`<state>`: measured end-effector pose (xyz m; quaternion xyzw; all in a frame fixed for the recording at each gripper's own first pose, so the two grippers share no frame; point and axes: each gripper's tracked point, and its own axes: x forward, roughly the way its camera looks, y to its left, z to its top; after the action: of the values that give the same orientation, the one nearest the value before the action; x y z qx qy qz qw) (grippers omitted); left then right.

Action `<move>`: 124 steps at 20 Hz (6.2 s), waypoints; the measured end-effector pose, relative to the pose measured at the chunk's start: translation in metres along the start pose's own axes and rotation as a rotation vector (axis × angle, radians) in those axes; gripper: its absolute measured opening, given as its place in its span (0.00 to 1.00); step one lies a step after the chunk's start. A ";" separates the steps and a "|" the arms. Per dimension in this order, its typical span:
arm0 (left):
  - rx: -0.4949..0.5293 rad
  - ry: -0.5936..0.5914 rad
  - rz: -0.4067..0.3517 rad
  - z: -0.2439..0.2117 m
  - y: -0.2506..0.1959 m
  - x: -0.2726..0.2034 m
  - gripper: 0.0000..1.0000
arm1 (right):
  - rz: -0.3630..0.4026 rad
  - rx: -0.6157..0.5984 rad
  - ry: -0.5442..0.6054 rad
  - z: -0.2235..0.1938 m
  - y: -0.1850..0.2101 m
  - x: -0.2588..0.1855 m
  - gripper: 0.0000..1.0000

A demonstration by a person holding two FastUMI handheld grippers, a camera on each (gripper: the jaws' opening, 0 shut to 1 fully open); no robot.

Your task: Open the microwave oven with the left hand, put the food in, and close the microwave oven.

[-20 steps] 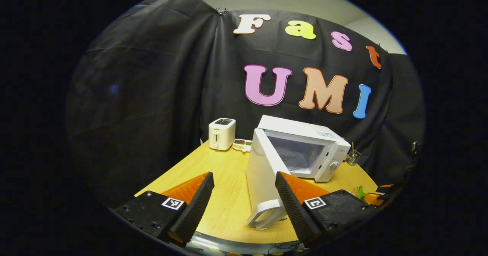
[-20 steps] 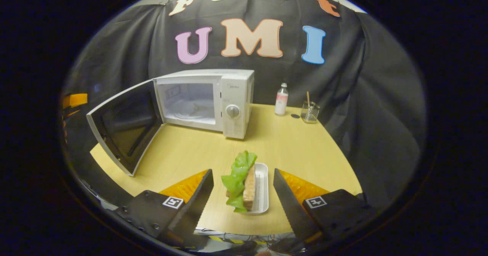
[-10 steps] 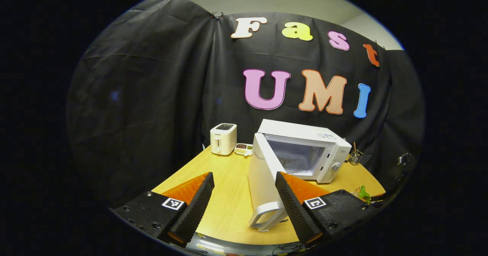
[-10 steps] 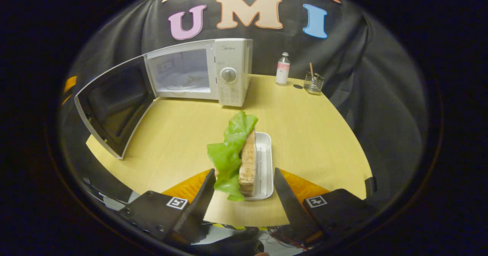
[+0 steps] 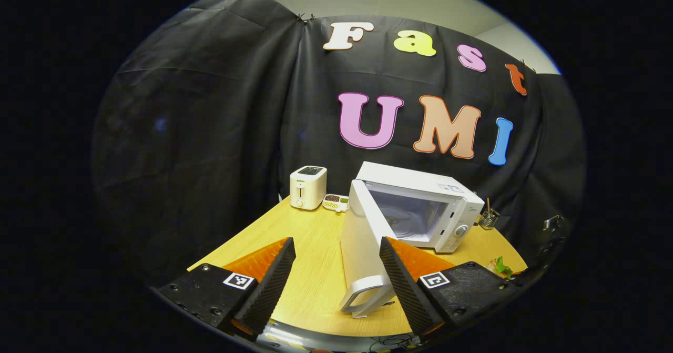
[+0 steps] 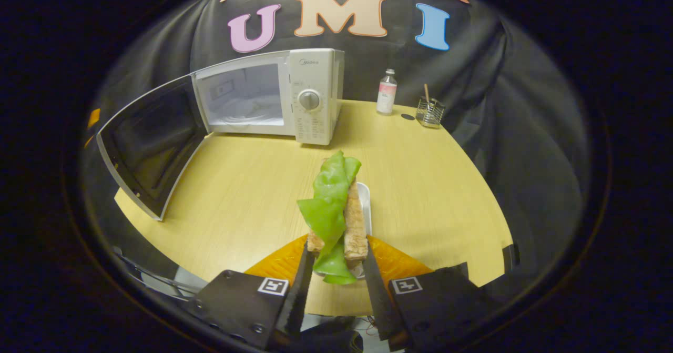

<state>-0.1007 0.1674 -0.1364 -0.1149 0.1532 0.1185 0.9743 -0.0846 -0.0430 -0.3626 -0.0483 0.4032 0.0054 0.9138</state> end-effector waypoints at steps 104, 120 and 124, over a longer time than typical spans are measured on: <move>0.212 0.155 0.049 -0.052 0.070 0.021 0.01 | 0.374 0.620 -0.250 0.192 0.171 0.000 0.84; 0.195 0.191 0.057 -0.073 0.008 0.045 0.01 | 0.259 0.095 -0.613 0.260 0.084 -0.083 0.84; 0.260 0.185 0.038 -0.071 -0.014 0.057 0.01 | 0.232 0.062 -0.640 0.257 0.068 -0.083 0.95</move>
<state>-0.0635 0.1465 -0.2181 0.0045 0.2584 0.1048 0.9603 0.0451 0.0506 -0.1349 0.0299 0.0987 0.1119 0.9883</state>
